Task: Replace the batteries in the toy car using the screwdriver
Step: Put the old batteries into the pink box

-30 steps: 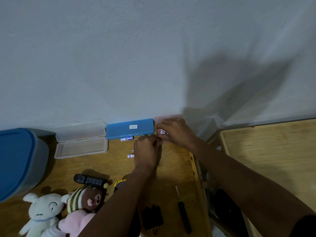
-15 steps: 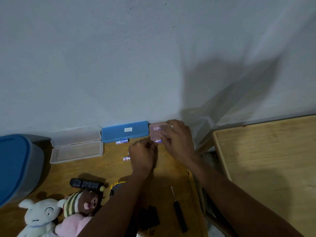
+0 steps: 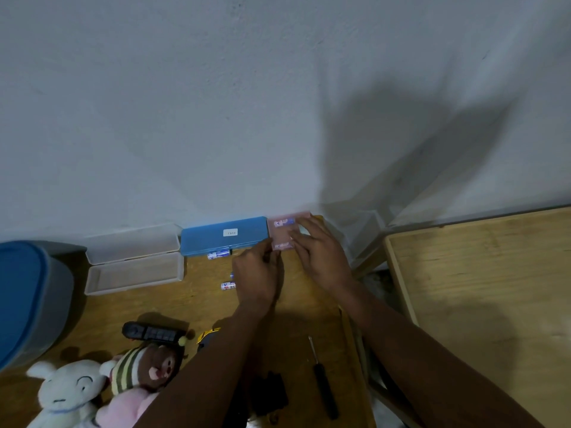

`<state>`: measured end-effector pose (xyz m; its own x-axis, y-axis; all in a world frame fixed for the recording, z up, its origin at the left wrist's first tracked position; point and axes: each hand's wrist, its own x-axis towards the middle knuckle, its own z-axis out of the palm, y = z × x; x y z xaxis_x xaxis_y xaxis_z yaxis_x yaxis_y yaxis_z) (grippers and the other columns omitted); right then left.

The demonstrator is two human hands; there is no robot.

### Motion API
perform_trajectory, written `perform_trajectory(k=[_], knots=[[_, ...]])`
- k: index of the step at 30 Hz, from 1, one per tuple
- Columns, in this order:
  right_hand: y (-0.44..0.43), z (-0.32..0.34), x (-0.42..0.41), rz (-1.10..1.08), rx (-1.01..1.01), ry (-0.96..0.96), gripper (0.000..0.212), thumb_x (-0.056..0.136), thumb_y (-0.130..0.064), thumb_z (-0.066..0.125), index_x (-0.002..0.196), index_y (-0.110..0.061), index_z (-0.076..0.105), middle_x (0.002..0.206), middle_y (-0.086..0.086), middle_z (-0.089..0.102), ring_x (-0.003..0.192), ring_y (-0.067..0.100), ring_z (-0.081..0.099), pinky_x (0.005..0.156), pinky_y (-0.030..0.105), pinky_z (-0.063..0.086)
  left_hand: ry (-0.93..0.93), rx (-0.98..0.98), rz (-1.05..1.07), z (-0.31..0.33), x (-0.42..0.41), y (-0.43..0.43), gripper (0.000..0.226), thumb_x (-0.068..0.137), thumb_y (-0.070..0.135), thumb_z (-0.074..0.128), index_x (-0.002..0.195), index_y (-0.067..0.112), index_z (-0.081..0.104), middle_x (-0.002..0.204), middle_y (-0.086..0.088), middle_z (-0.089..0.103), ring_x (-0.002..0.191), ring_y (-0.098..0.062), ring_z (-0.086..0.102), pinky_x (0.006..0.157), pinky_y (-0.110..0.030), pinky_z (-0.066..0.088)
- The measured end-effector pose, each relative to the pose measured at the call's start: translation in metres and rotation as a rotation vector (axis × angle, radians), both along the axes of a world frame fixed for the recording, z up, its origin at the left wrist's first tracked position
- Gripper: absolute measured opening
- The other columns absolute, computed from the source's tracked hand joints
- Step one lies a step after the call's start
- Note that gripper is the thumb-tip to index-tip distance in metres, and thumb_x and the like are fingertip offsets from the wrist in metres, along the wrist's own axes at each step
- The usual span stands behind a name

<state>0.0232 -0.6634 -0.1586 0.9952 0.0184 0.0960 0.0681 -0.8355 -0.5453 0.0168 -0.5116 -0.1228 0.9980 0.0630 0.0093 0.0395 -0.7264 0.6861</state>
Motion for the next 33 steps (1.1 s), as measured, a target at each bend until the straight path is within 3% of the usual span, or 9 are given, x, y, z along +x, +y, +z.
perform_trajectory(k=[5, 9, 12, 15, 19, 21, 23, 27, 33], knots=[[0.002, -0.003, 0.006, -0.015, 0.035, 0.049, 0.030, 0.102, -0.029, 0.053, 0.129, -0.023, 0.066, 0.150, -0.004, 0.046, 0.138, 0.013, 0.039, 0.109, 0.026, 0.037, 0.004, 0.034, -0.035, 0.003, 0.003, 0.002, 0.026, 0.096, 0.013, 0.064, 0.120, 0.009, 0.073, 0.099, -0.012, 0.078, 0.082, -0.025, 0.070, 0.078, -0.025, 0.046], [0.002, 0.001, 0.006, 0.004, 0.024, 0.042, 0.029, 0.100, -0.028, 0.056, 0.127, -0.023, 0.066, 0.145, -0.005, 0.049, 0.131, 0.014, 0.047, 0.102, 0.033, 0.050, 0.015, 0.032, -0.087, 0.006, 0.003, 0.009, 0.028, 0.096, 0.025, 0.065, 0.119, 0.013, 0.073, 0.095, -0.008, 0.079, 0.080, -0.022, 0.070, 0.081, -0.036, 0.056], [0.008, 0.012, 0.005, -0.077, 0.109, 0.089, 0.031, 0.100, -0.033, 0.055, 0.131, -0.027, 0.060, 0.133, -0.005, 0.055, 0.116, 0.012, 0.057, 0.097, 0.032, 0.052, 0.057, 0.046, -0.145, 0.013, 0.001, 0.020, 0.031, 0.095, 0.032, 0.063, 0.120, 0.017, 0.072, 0.099, -0.004, 0.078, 0.088, -0.019, 0.070, 0.085, -0.038, 0.057], [0.012, 0.018, 0.008, -0.085, 0.025, 0.085, 0.031, 0.098, -0.046, 0.051, 0.127, -0.036, 0.055, 0.120, -0.011, 0.058, 0.104, 0.008, 0.060, 0.091, 0.033, 0.053, 0.051, 0.028, -0.107, 0.023, -0.012, 0.038, 0.033, 0.093, 0.027, 0.066, 0.124, 0.016, 0.070, 0.112, -0.005, 0.076, 0.102, -0.022, 0.069, 0.093, -0.035, 0.054], [0.015, 0.024, 0.003, 0.067, -0.196, 0.103, 0.035, 0.094, -0.032, 0.058, 0.128, -0.025, 0.060, 0.138, 0.001, 0.053, 0.125, 0.025, 0.050, 0.102, 0.045, 0.047, 0.057, -0.007, -0.029, 0.033, -0.047, 0.076, 0.029, 0.089, 0.025, 0.069, 0.118, 0.020, 0.074, 0.110, -0.005, 0.076, 0.103, -0.024, 0.068, 0.090, -0.033, 0.053], [0.023, 0.030, -0.007, 0.074, -0.241, 0.054, 0.042, 0.088, -0.030, 0.064, 0.129, -0.022, 0.061, 0.138, 0.006, 0.055, 0.127, 0.029, 0.048, 0.106, 0.050, 0.041, 0.023, -0.031, -0.018, 0.039, -0.072, 0.094, 0.027, 0.089, 0.018, 0.070, 0.115, 0.018, 0.075, 0.108, -0.004, 0.076, 0.099, -0.019, 0.067, 0.085, -0.025, 0.048], [0.036, 0.034, -0.023, 0.046, -0.200, -0.008, 0.039, 0.082, -0.029, 0.070, 0.120, -0.022, 0.068, 0.128, 0.005, 0.064, 0.119, 0.025, 0.056, 0.107, 0.045, 0.041, -0.044, -0.048, -0.013, 0.045, -0.099, 0.109, 0.025, 0.088, 0.011, 0.071, 0.113, 0.014, 0.075, 0.105, 0.001, 0.075, 0.094, -0.012, 0.064, 0.080, -0.019, 0.041], [0.071, 0.036, -0.056, 0.122, -0.126, -0.015, 0.029, 0.086, -0.033, 0.069, 0.113, -0.024, 0.073, 0.114, -0.002, 0.070, 0.109, 0.018, 0.059, 0.099, 0.035, 0.046, -0.097, -0.005, -0.019, 0.039, -0.141, 0.134, 0.023, 0.085, 0.010, 0.074, 0.107, 0.015, 0.074, 0.102, -0.002, 0.075, 0.095, -0.019, 0.064, 0.082, -0.027, 0.044], [0.120, 0.043, -0.072, 0.161, -0.176, 0.153, 0.036, 0.091, -0.038, 0.065, 0.125, -0.026, 0.067, 0.115, 0.003, 0.063, 0.110, 0.022, 0.057, 0.090, 0.036, 0.048, 0.046, -0.011, 0.025, 0.027, -0.169, 0.158, 0.022, 0.089, 0.025, 0.069, 0.108, 0.015, 0.071, 0.094, -0.004, 0.073, 0.088, -0.024, 0.065, 0.074, -0.034, 0.050]])
